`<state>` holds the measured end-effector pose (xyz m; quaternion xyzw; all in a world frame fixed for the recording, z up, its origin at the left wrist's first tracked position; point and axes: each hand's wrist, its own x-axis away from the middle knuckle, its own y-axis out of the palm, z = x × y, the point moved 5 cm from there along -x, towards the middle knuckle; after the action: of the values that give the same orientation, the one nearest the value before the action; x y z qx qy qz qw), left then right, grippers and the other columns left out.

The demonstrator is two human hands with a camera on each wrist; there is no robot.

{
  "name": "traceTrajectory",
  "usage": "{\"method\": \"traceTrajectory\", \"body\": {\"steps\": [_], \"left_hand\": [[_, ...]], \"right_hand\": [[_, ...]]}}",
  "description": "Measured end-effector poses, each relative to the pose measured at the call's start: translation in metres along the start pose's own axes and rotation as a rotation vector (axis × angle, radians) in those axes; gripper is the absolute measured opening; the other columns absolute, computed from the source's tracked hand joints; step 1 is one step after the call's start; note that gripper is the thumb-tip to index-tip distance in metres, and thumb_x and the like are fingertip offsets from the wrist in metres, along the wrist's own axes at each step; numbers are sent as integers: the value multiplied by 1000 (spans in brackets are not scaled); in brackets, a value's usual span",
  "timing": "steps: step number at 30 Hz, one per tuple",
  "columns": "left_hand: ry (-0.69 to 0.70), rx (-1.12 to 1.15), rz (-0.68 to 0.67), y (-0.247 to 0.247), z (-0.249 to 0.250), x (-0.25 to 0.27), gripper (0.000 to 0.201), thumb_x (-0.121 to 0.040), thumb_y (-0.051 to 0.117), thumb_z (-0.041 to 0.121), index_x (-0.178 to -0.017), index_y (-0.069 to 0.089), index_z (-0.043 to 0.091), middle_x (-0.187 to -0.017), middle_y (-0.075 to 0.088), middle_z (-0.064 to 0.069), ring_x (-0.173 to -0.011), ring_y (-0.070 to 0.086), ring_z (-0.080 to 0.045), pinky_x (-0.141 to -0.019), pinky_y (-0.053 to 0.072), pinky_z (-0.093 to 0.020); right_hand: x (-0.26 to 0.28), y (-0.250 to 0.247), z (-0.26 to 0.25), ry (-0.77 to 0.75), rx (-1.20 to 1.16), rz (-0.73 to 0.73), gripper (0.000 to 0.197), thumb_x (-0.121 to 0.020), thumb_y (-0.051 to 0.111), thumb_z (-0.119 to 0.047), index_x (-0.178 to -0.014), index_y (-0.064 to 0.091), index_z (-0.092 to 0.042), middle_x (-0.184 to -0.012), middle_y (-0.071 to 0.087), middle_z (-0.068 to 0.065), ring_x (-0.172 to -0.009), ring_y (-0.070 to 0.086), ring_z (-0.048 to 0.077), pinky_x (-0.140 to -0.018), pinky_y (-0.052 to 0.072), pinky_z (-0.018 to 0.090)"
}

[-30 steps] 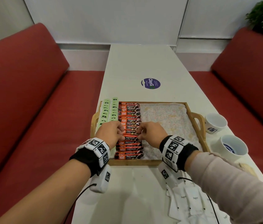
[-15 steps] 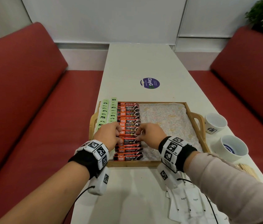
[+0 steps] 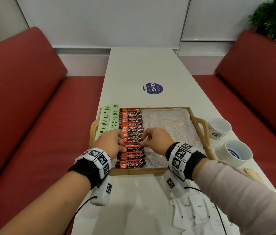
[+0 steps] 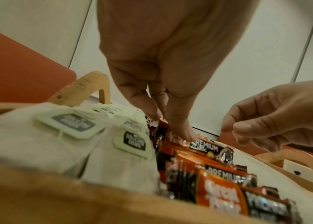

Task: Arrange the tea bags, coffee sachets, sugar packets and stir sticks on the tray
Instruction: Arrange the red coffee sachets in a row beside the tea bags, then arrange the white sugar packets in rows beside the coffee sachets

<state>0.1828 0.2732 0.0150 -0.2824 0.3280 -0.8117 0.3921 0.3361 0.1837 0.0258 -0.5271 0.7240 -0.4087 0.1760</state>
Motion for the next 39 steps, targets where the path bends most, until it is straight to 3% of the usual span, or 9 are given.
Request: {"method": "traceTrajectory", "body": {"steps": [3,8,17,25,29,34,39], "left_hand": [[24,-71,25,-4,7,2,40,-66,85,25,-93,55,29,-83,61,11,-77,58,-7,-73,47,-28],[63,-80,72,1,23,11,28,-80,70,43,-98,54,29,-82,61,11,-78,60,-9,-77,52,-33],[133,-27,124,20,55,58,10,-87,63,37,-90,59,29,-80,61,11,-79,58,-9,-75,48,-29],[201,-5,31,48,78,86,12,-86,65,36,-93,58,28,-82,63,10,-79,60,-8,-72,46,-26],[266,-6,-11,60,92,97,12,-86,65,32,-95,60,26,-85,64,9,-79,58,-8,-67,41,-24],[321,-7,-92,74,100,110,10,-87,63,27,-96,62,24,-87,65,7,-82,59,-11,-72,46,-26],[359,-51,-161,87,99,131,7,-86,63,28,-92,59,28,-87,65,10,-83,60,-10,-74,47,-25]], "right_hand": [[4,-7,2,7,-12,18,15,-83,71,-29,-91,65,-19,-72,54,-10,-71,53,9,-64,41,22],[19,-20,5,-5,-9,44,12,-85,69,-30,-90,64,-21,-73,53,-11,-66,49,3,-56,36,17],[70,-40,14,-43,-8,99,9,-85,68,-27,-90,64,-21,-72,53,-10,-69,51,8,-59,37,20],[119,-57,31,-1,3,128,11,-86,67,-27,-95,65,-21,-82,57,-7,-75,52,10,-59,37,19],[138,-64,43,45,4,179,12,-85,67,-27,-96,66,-22,-86,59,-7,-79,54,10,-67,39,22],[169,-67,59,120,2,231,11,-86,67,-25,-96,67,-20,-84,56,-8,-79,53,9,-59,36,16],[208,-54,78,262,-19,239,10,-83,70,-24,-92,65,-22,-84,59,-7,-80,55,12,-67,40,24]]}}
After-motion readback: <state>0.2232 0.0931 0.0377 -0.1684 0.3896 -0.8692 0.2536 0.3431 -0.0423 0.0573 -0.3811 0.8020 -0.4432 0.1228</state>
